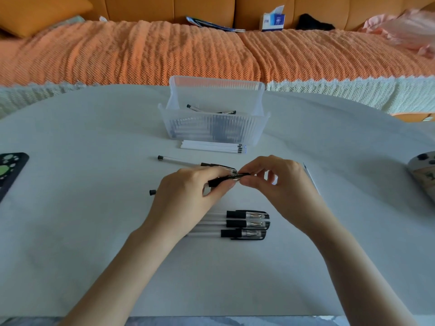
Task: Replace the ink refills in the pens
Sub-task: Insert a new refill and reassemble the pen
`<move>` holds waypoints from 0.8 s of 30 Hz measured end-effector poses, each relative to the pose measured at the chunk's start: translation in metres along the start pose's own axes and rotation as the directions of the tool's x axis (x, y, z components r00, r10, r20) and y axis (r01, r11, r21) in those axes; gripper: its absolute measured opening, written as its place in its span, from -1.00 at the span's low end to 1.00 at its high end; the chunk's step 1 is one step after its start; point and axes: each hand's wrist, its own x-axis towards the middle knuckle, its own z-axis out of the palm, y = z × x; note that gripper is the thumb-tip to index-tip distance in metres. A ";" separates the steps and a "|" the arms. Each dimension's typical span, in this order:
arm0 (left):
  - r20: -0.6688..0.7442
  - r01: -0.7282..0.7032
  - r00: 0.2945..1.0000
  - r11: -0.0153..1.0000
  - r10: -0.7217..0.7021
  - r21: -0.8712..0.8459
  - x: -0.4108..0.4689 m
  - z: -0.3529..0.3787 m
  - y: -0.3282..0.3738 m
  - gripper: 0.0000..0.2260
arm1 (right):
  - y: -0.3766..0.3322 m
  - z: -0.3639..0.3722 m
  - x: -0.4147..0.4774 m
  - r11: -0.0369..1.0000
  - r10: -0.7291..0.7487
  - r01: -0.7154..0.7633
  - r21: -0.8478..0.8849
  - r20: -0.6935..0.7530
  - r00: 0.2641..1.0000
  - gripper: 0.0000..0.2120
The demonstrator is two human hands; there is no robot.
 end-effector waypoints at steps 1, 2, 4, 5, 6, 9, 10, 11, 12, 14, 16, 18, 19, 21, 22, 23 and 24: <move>0.014 0.018 1.000 1.000 -0.018 -0.001 0.000 -0.001 0.000 -0.71 | 0.000 0.000 0.000 1.000 0.002 -0.002 -0.006 0.000 1.000 -0.88; 0.024 0.033 0.999 0.999 -0.033 0.000 0.000 -0.002 0.000 -0.74 | 0.000 0.000 0.000 1.000 0.003 -0.003 -0.012 -0.001 1.000 -0.88; 0.038 0.051 0.998 0.999 -0.051 0.008 0.001 -0.004 -0.001 -0.80 | 0.001 -0.001 0.000 1.000 0.009 -0.009 0.001 -0.006 1.000 -0.88; 0.050 0.058 0.997 0.998 -0.059 0.010 0.001 -0.006 -0.002 -0.81 | 0.001 -0.001 0.000 1.000 0.013 -0.013 0.016 -0.006 1.000 -0.88; 0.066 0.067 0.996 0.998 -0.067 0.011 0.001 -0.007 -0.002 -0.81 | 0.001 -0.001 0.000 1.000 0.016 -0.016 0.025 -0.005 1.000 -0.88; 0.099 0.078 0.992 0.996 -0.081 0.040 0.000 -0.007 -0.006 -0.79 | 0.005 0.000 0.000 0.999 0.024 -0.024 -0.030 0.009 1.000 -0.92; 0.102 0.067 0.992 0.996 -0.073 0.062 0.000 -0.007 -0.008 -0.77 | 0.006 0.001 0.001 0.998 0.033 -0.032 -0.063 0.012 0.999 -0.94; 0.110 0.063 0.991 0.995 -0.071 0.079 0.001 -0.008 -0.010 -0.75 | 0.008 0.002 0.001 0.995 0.040 -0.039 -0.092 0.011 0.999 -0.95; 0.114 0.071 0.990 0.994 -0.080 0.085 0.001 -0.009 -0.013 -0.74 | 0.010 0.002 0.002 0.993 0.044 -0.042 -0.112 0.008 0.999 -0.96; 0.107 0.100 0.988 0.992 -0.108 0.079 0.002 -0.012 -0.015 -0.75 | 0.013 0.002 0.002 0.989 0.037 -0.035 -0.146 0.011 0.999 -0.98; 0.097 0.116 0.987 0.990 -0.124 0.083 0.004 -0.014 -0.016 -0.79 | 0.016 0.002 0.001 0.979 0.023 -0.014 -0.204 0.040 0.999 -0.98; 0.075 0.111 0.990 0.991 -0.116 0.072 0.005 -0.014 -0.016 -0.84 | 0.017 0.005 0.000 0.970 0.010 0.016 -0.244 0.106 0.994 -0.94; 0.063 0.104 0.992 0.993 -0.107 0.050 0.006 -0.014 -0.017 -0.85 | 0.017 0.005 0.000 0.969 0.006 0.029 -0.246 0.139 0.990 -0.92; 0.053 0.093 0.994 0.996 -0.093 0.006 0.007 -0.013 -0.018 -0.86 | 0.017 0.006 0.000 0.970 -0.010 0.053 -0.236 0.179 0.984 -0.89; 0.052 0.086 0.995 0.996 -0.086 -0.008 0.007 -0.012 -0.018 -0.86 | 0.017 0.006 0.000 0.972 -0.016 0.059 -0.229 0.187 0.982 -0.88; 0.053 0.078 0.996 0.997 -0.076 -0.019 0.007 -0.011 -0.018 -0.86 | 0.018 0.006 0.000 0.974 -0.016 0.058 -0.220 0.187 0.982 -0.86; 0.053 0.066 0.997 0.997 -0.065 -0.030 0.007 -0.011 -0.017 -0.86 | 0.018 0.006 0.001 0.976 -0.013 0.051 -0.210 0.180 0.984 -0.84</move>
